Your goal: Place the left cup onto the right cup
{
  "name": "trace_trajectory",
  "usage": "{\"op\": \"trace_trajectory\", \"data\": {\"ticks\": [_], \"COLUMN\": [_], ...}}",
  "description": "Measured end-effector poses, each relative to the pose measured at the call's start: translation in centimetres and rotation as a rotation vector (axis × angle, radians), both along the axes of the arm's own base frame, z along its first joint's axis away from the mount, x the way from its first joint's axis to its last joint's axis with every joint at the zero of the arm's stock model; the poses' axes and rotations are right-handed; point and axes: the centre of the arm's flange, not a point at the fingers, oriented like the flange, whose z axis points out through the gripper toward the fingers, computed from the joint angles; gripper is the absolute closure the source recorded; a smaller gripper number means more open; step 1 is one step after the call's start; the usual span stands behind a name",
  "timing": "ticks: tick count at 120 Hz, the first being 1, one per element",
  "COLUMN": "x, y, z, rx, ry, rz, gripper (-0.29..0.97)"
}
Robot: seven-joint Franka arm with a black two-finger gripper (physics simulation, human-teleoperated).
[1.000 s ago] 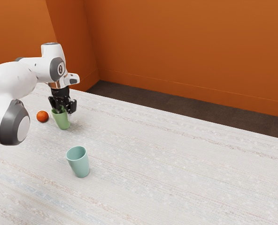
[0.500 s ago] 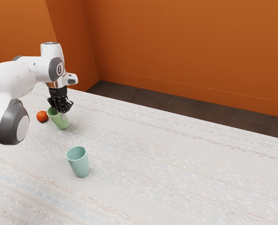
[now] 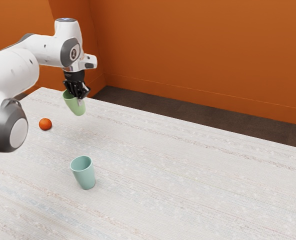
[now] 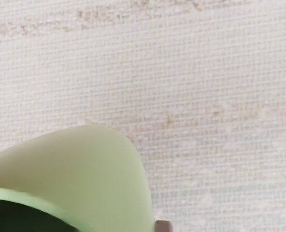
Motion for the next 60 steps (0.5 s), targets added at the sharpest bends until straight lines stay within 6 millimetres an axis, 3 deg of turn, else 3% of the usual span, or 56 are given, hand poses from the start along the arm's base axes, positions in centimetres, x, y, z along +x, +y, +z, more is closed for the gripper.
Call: {"op": "trace_trajectory", "data": {"ticks": [27,60], "x": [-2.0,-4.7], "y": [-5.7,-10.2], "z": [2.8,2.4], "rx": [-0.057,-0.082], "ry": [-0.004,0.087], "rz": [-0.069,-0.067], "gripper": [0.79,0.79]}}
